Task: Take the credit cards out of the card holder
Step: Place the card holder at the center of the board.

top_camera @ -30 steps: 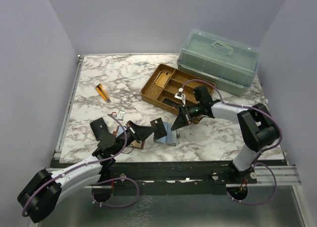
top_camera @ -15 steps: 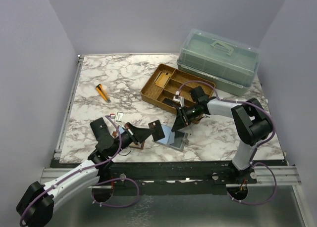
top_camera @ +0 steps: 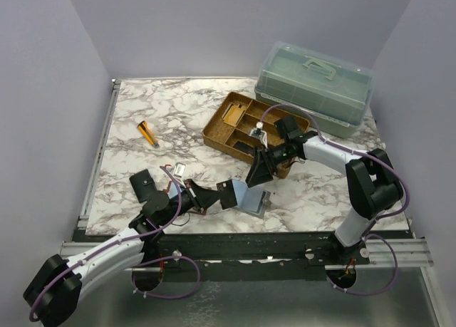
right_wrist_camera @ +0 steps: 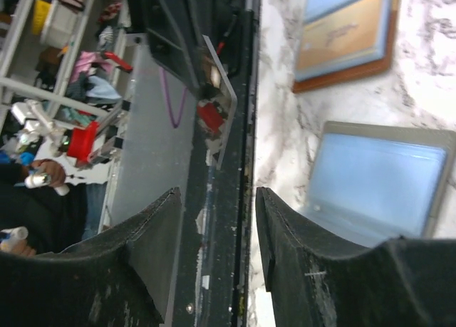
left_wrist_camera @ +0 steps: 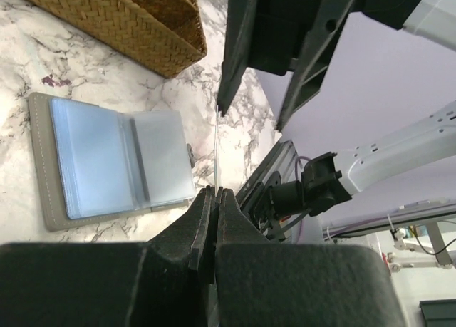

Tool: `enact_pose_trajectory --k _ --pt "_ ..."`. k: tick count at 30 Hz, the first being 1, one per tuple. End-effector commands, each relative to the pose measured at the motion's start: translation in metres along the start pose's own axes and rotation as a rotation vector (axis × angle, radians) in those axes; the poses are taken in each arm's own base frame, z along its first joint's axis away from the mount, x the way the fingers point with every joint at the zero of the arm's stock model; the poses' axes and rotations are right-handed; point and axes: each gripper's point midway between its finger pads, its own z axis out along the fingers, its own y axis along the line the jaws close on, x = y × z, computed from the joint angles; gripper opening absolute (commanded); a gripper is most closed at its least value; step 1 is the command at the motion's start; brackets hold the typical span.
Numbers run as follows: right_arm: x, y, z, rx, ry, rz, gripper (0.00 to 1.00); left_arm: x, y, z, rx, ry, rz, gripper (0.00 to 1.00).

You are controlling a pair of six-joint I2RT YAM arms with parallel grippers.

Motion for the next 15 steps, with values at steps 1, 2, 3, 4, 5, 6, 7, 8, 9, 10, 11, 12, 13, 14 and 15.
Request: enact_pose_trajectory --k 1,2,3,4,5,6,7,8,9,10,11,12,13,14,15 --pt "-0.008 0.033 0.000 -0.166 -0.030 -0.019 0.53 -0.002 -0.015 0.003 0.065 0.018 0.037 0.00" --pt "-0.009 0.035 0.001 -0.180 -0.030 -0.015 0.53 -0.003 -0.016 0.004 0.071 0.016 0.036 0.00" --pt "-0.009 0.036 0.003 -0.191 -0.027 -0.014 0.54 -0.004 -0.019 0.005 0.081 0.012 0.033 0.00" --pt "-0.009 0.037 0.004 -0.194 -0.023 -0.011 0.54 -0.005 -0.020 0.006 0.088 0.008 0.030 0.00" --pt "-0.009 0.037 0.006 -0.197 -0.018 -0.007 0.54 -0.008 -0.023 0.007 0.099 0.000 0.028 0.00" --pt "-0.009 0.037 0.008 -0.198 -0.012 -0.002 0.54 -0.009 -0.025 0.008 0.109 -0.003 0.025 0.00" --pt "-0.007 0.036 0.010 -0.196 -0.005 0.003 0.55 -0.010 -0.028 0.009 0.117 -0.008 0.024 0.00" --pt "-0.006 0.034 0.012 -0.191 0.002 0.010 0.55 -0.012 -0.030 0.011 0.125 -0.009 0.024 0.00" --pt "-0.006 0.032 0.013 -0.182 0.008 0.016 0.55 -0.013 -0.032 0.012 0.134 -0.010 0.023 0.00" --pt "-0.005 0.029 0.015 -0.173 0.012 0.023 0.55 -0.014 -0.035 0.014 0.143 -0.008 0.024 0.00" --pt "-0.005 0.027 0.016 -0.165 0.016 0.028 0.54 -0.015 -0.037 0.015 0.149 -0.011 0.026 0.00" --pt "-0.004 0.025 0.016 -0.153 0.019 0.033 0.54 -0.016 -0.039 0.017 0.155 -0.011 0.027 0.00" --pt "-0.005 0.022 0.016 -0.137 0.021 0.037 0.54 -0.017 -0.040 0.018 0.158 -0.011 0.028 0.00" --pt "-0.005 0.019 0.017 -0.118 0.024 0.039 0.54 -0.018 -0.041 0.019 0.161 -0.012 0.028 0.00" --pt "-0.004 0.016 0.017 -0.104 0.025 0.040 0.54 -0.018 -0.042 0.020 0.163 -0.013 0.028 0.00"
